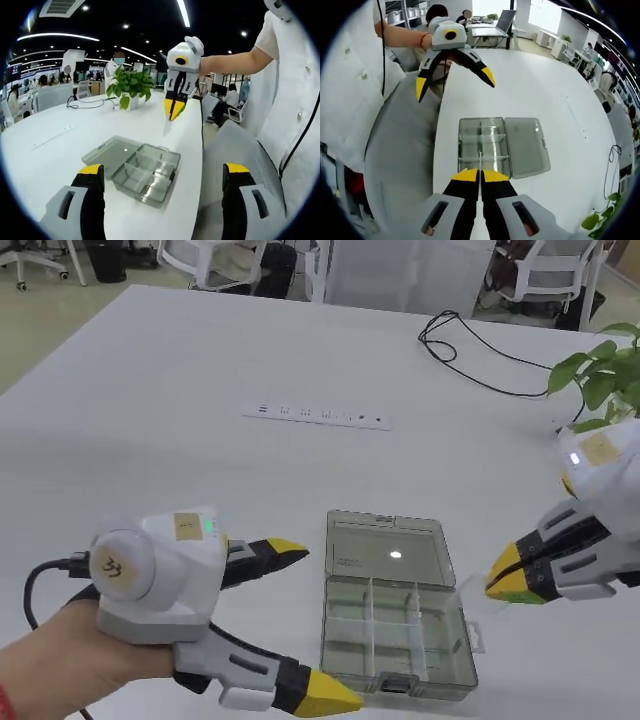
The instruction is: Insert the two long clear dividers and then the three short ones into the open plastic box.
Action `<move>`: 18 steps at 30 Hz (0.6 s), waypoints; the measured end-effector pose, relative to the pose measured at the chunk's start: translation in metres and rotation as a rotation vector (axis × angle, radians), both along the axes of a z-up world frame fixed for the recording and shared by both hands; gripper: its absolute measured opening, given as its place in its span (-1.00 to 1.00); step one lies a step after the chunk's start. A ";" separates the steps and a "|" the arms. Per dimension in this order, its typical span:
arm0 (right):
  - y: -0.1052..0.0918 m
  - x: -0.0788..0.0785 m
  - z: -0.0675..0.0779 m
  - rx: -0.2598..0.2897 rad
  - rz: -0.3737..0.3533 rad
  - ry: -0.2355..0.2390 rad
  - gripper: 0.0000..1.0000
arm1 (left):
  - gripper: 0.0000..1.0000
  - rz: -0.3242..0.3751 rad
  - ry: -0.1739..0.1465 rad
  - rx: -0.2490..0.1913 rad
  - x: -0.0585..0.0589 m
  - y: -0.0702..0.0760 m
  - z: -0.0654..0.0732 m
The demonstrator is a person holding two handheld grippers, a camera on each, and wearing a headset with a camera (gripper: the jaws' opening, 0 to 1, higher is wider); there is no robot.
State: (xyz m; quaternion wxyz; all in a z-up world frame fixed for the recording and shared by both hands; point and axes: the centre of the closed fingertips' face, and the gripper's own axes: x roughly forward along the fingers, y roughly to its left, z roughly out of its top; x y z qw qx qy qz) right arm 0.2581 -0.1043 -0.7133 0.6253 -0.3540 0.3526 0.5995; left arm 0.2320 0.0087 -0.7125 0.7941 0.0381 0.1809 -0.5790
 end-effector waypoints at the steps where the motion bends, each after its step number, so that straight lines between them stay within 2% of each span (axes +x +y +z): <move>1: 0.001 0.001 -0.003 -0.006 0.005 -0.003 -0.94 | 1.00 -0.003 0.006 0.006 -0.001 0.001 -0.002; 5: 0.004 0.004 -0.017 -0.027 0.019 -0.003 -0.94 | 1.00 -0.009 0.009 0.022 -0.004 0.002 -0.007; 7: 0.002 0.007 -0.030 -0.042 0.032 0.000 -0.94 | 1.00 -0.006 0.012 0.022 -0.004 0.002 -0.007; 11: 0.004 0.007 -0.039 -0.069 0.059 -0.006 -0.94 | 1.00 0.001 0.015 0.016 -0.005 0.003 -0.008; 13: 0.002 0.010 -0.050 -0.078 0.065 -0.004 -0.94 | 1.00 0.000 0.017 0.018 -0.006 0.002 -0.009; 18: 0.003 0.012 -0.056 -0.100 0.075 0.000 -0.94 | 1.00 0.007 0.020 0.008 -0.007 0.002 -0.008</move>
